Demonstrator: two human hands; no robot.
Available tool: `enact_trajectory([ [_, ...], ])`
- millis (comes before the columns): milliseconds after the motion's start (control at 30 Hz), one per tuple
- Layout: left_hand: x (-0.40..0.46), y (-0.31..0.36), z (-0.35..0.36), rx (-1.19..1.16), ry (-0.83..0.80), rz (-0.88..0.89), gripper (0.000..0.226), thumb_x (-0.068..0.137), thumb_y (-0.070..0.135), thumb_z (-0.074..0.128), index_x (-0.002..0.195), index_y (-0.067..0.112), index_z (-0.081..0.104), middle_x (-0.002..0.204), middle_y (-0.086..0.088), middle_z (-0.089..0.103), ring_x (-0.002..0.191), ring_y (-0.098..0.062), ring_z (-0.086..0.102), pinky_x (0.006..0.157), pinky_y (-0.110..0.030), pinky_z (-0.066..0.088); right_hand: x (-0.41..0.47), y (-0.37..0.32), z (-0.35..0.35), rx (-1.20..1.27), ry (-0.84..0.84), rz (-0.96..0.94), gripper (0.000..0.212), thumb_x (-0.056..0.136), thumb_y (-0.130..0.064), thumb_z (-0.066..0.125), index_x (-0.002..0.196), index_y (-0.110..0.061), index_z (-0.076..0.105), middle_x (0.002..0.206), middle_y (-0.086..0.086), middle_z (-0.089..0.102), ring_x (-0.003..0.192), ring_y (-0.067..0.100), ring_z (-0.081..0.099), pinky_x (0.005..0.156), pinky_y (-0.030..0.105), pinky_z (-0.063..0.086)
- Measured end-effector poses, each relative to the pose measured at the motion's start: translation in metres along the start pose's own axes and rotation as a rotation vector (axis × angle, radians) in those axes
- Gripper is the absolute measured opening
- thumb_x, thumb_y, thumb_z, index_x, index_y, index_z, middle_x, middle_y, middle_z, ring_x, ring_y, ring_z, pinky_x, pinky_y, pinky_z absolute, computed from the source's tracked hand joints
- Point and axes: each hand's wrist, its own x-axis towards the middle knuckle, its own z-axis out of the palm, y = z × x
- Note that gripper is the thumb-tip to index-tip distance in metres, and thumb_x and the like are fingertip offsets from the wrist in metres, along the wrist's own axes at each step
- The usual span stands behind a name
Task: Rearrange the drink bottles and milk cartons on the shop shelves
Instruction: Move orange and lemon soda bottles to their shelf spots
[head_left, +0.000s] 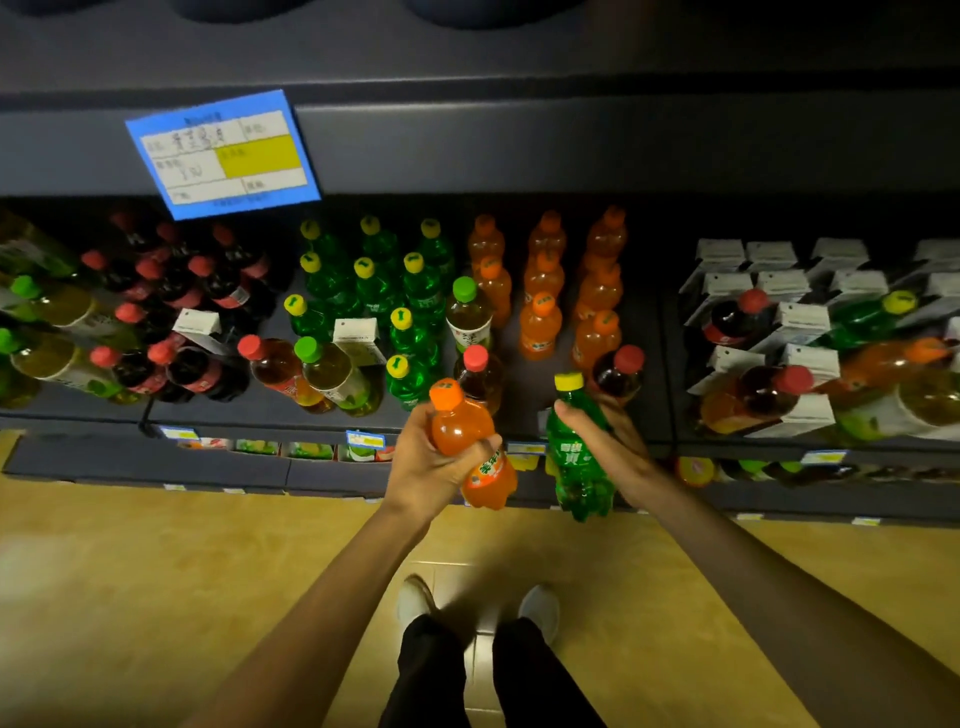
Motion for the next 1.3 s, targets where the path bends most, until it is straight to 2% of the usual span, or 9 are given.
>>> enact_trajectory([
  [167,0.005,-0.007,0.014,0.194,-0.016,0.101,0.068,0.060,0.029,0.090,0.118,0.028,0.055,0.114,-0.004,0.063,0.107,-0.020,0.064,0.090,-0.031,0.056,-0.036,0.004,-0.022,0.039,0.037,-0.050,0.025,0.087,-0.056,0.062,0.107,-0.041,0.054,0.129,-0.006,0.049,0.112,0.005,0.048,0.082,0.009,0.033],
  [300,0.023,-0.020,0.038,0.401,0.007,0.182,0.078,0.057,0.034,0.088,0.128,0.023,0.056,0.120,-0.014,0.054,0.112,-0.035,0.057,0.094,-0.047,0.052,-0.049,0.015,-0.034,0.076,0.102,-0.032,0.043,0.070,-0.071,0.058,0.099,-0.040,0.058,0.126,-0.003,0.054,0.110,0.009,0.055,0.092,0.028,0.040],
  [367,0.032,-0.017,0.051,0.514,-0.017,0.212,0.074,0.062,0.030,0.089,0.126,0.011,0.058,0.118,-0.016,0.060,0.109,-0.037,0.060,0.093,-0.046,0.051,-0.054,0.019,-0.038,0.127,0.144,-0.014,0.043,0.069,-0.068,0.060,0.097,-0.036,0.059,0.122,-0.001,0.056,0.105,0.005,0.057,0.091,0.029,0.043],
  [467,0.045,-0.014,0.067,0.613,-0.074,0.234,0.080,0.064,0.034,0.089,0.135,0.016,0.054,0.125,-0.013,0.062,0.115,-0.034,0.059,0.095,-0.047,0.049,-0.063,0.024,-0.043,0.217,0.186,0.016,0.040,0.071,-0.060,0.069,0.098,-0.032,0.059,0.116,-0.001,0.060,0.100,0.004,0.060,0.092,0.030,0.048],
  [600,0.066,-0.015,0.089,0.665,-0.072,0.254,0.069,0.071,0.019,0.085,0.133,0.013,0.055,0.124,-0.013,0.064,0.115,-0.032,0.059,0.088,-0.030,0.043,-0.067,0.028,-0.046,0.275,0.211,0.035,0.041,0.067,-0.062,0.070,0.096,-0.034,0.062,0.120,0.002,0.060,0.103,0.008,0.063,0.096,0.034,0.050],
  [833,0.103,-0.018,0.109,0.761,-0.051,0.218,0.061,0.076,0.021,0.079,0.130,0.009,0.053,0.124,-0.019,0.061,0.113,-0.040,0.057,0.087,-0.038,0.044,-0.057,0.031,-0.044,0.305,0.213,0.031,0.039,0.057,-0.074,0.073,0.088,-0.052,0.065,0.120,0.004,0.060,0.107,0.014,0.064,0.100,0.044,0.050],
  [933,0.114,-0.022,0.112,0.763,-0.055,0.188,0.059,0.078,0.019,0.079,0.130,0.007,0.052,0.125,-0.021,0.060,0.114,-0.041,0.057,0.088,-0.039,0.044,-0.053,0.024,-0.042,0.336,0.198,0.039,0.022,0.066,-0.063,0.074,0.083,-0.053,0.065,0.119,0.005,0.060,0.104,0.013,0.064,0.096,0.038,0.051],
  [1100,0.121,-0.030,0.117,0.724,-0.056,0.133,0.064,0.080,0.019,0.077,0.136,0.009,0.047,0.132,-0.019,0.056,0.122,-0.040,0.052,0.096,-0.040,0.042,-0.050,0.016,-0.043,0.423,0.151,0.068,0.046,0.067,-0.061,0.078,0.099,-0.032,0.064,0.111,0.003,0.065,0.101,0.014,0.065,0.089,0.035,0.052],
  [1300,0.107,-0.039,0.119,0.580,-0.054,0.151,0.088,0.079,0.009,0.078,0.151,0.009,0.027,0.148,-0.019,0.042,0.133,-0.042,0.042,0.106,-0.043,0.036,-0.052,0.022,-0.049,0.502,0.106,0.098,0.060,0.053,-0.075,0.076,0.103,-0.042,0.066,0.119,-0.002,0.064,0.109,0.016,0.064,0.100,0.044,0.049],
])
